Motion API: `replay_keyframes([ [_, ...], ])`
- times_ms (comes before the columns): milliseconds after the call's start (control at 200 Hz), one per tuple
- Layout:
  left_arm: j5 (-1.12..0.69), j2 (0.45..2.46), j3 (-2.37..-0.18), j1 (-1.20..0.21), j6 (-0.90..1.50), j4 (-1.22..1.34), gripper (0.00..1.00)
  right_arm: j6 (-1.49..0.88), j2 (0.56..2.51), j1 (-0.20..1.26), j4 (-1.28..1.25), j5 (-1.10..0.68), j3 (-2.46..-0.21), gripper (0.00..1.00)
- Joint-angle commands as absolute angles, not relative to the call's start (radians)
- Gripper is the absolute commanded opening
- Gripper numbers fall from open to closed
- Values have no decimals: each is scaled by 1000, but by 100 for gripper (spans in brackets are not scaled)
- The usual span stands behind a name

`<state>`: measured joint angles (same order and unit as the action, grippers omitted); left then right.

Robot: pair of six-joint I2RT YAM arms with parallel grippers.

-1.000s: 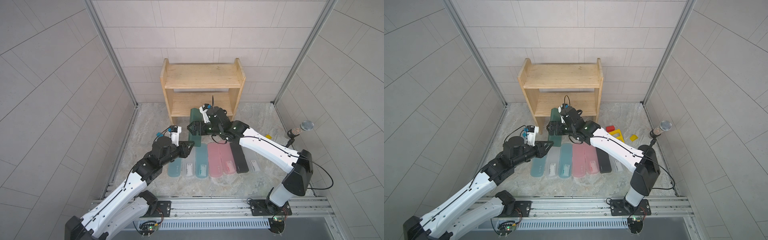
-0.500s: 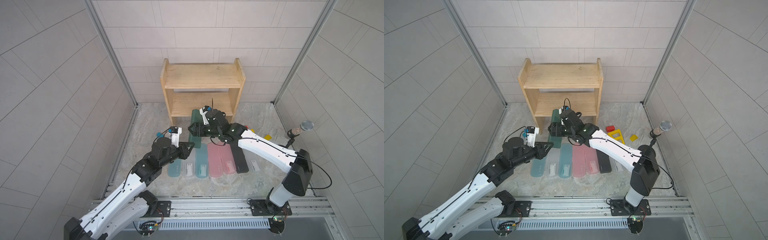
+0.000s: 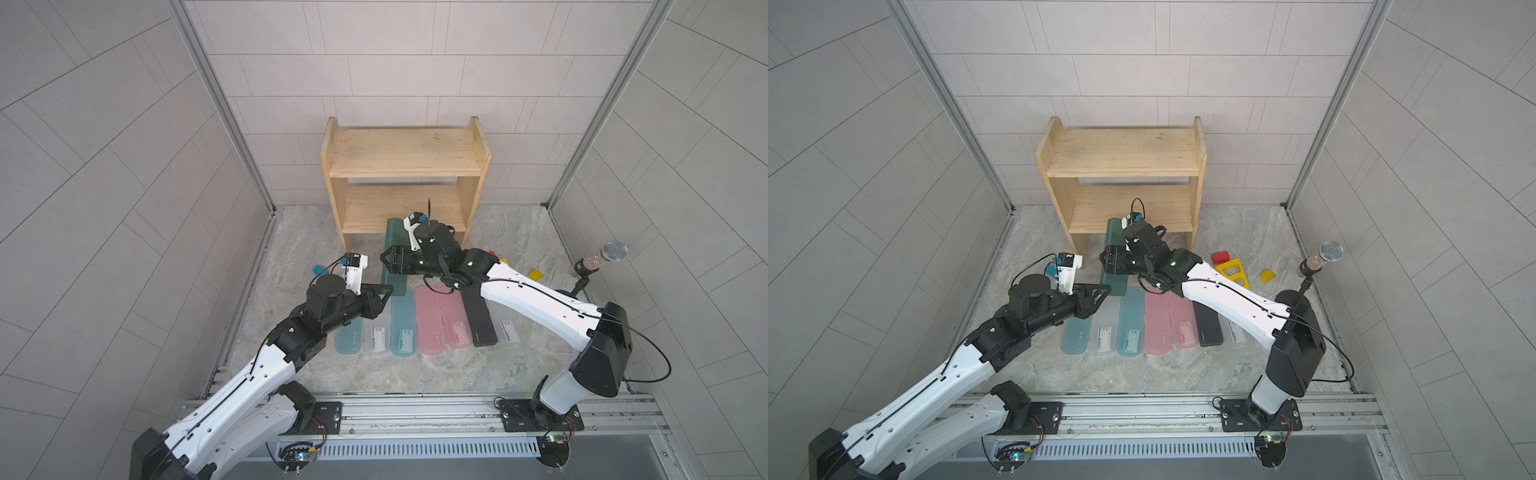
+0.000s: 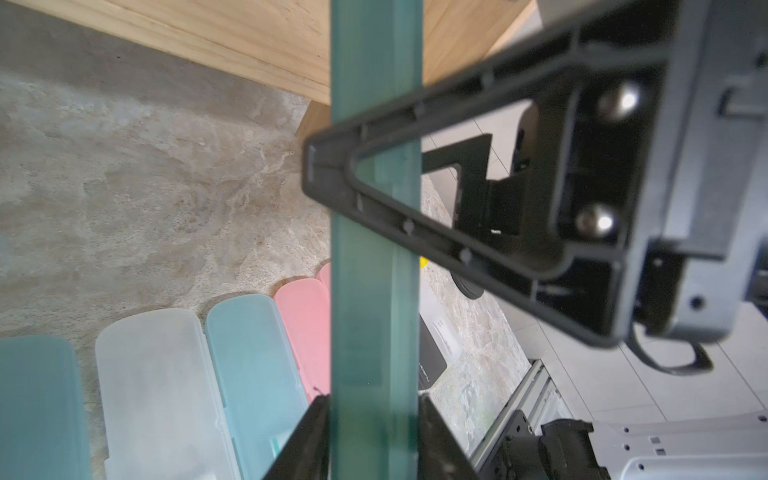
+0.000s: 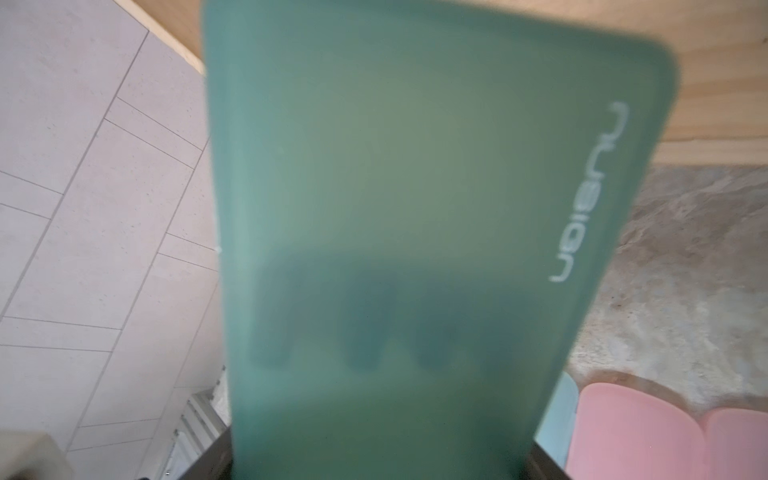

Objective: Remove the pencil cases from the shelf
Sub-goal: Pick up the pencil case from the shelf, then place the pencil case at the center of the board.

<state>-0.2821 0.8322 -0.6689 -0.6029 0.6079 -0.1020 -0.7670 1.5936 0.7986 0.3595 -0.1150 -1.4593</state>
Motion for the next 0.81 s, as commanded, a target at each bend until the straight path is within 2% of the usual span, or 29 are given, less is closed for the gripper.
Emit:
replay_keyframes([
  [0,-226,822,-687,-594,595,-71,59,-730,1537,783,404,-86,-1427,0],
  [150,-163,812,-714,-589,539,-146,89,-716,1482,767,410,-84,-1381,0],
  [240,-131,805,-730,-565,522,-186,99,-705,1461,767,426,-59,-1368,0],
  [530,-87,726,-801,-396,478,-392,100,-759,1471,774,364,-123,-1308,0],
  [800,-54,856,-1098,-192,275,-755,100,-949,1649,884,115,-263,-1278,0],
])
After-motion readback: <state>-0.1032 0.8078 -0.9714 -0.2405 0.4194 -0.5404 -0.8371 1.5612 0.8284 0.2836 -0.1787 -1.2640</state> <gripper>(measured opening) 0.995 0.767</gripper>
